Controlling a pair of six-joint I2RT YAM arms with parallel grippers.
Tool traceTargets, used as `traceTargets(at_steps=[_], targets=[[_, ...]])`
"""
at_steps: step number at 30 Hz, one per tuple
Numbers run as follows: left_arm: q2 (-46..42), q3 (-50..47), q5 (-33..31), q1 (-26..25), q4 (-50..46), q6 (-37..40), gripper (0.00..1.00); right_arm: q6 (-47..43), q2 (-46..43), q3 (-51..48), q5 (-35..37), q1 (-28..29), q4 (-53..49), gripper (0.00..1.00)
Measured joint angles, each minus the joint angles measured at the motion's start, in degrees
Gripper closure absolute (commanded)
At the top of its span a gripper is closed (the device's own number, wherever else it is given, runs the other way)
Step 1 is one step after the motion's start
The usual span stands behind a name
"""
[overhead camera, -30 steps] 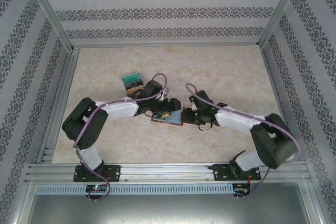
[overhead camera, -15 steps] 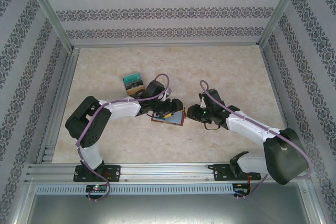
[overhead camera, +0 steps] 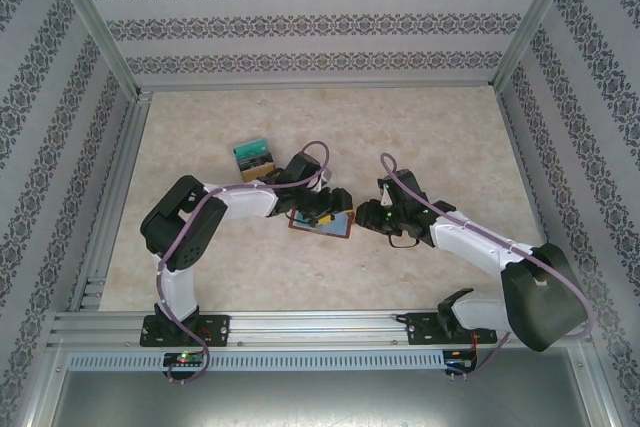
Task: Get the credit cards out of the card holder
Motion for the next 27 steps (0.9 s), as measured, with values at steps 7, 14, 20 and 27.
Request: traceTargets(at_steps=[7,14,20,27], targets=[[-6.78,0.00,-0.85,2.36,-2.73,1.16,0.27,0.98,2.19,1.66,-1.51,2.23,0.59,0.69],[-10.49,-4.61,-1.97,6.40,-3.43,1.88,0.37,1.90,8.37,7.93,-3.08,5.79,2.12,0.72],[-13.07,-8.48,-3.21,10.47,-6.60,4.13,0.78,3.89,15.87,10.91,-5.51,6.38,4.81,0.75],[-12.35,-8.66,-3.72,11.67,-9.22,7.02,0.96,5.33,22.51,14.47,-7.74,6.38,6.23,0.78]])
